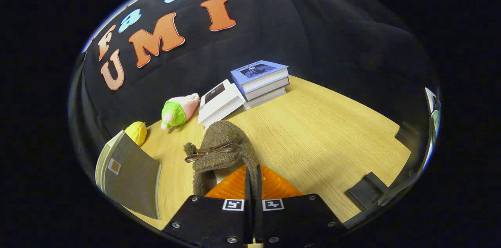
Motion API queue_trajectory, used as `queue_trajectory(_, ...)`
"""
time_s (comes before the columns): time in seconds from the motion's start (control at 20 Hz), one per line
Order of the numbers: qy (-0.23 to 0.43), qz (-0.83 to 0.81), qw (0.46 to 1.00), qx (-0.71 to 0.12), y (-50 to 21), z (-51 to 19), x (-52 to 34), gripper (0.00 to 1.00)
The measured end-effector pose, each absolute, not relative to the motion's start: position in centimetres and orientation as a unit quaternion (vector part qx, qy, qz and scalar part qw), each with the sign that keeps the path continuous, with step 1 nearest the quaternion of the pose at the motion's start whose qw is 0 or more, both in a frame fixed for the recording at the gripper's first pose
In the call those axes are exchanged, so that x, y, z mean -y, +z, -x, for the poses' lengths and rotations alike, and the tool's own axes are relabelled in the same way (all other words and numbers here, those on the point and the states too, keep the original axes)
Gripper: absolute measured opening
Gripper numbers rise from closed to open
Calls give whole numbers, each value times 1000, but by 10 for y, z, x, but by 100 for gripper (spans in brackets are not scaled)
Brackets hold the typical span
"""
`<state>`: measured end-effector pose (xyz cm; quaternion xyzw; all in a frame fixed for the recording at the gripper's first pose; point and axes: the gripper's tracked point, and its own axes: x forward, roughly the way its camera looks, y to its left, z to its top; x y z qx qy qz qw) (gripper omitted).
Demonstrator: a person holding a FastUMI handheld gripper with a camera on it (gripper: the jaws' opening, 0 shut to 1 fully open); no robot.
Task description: Open the storage box then place both shoes into the box .Put the left shoe in first, then the right shoe, with the right side of both shoes facing outward in a uniform manner.
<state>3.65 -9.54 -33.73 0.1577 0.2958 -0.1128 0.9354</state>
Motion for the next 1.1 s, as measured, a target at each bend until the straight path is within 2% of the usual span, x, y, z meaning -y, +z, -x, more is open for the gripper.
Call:
queue_trajectory(0.5, -80, -155, 947, -268, -269, -50, 22, 3)
queue_trajectory(1.1, -22, -164, 953, -253, -210, -67, -108, 3)
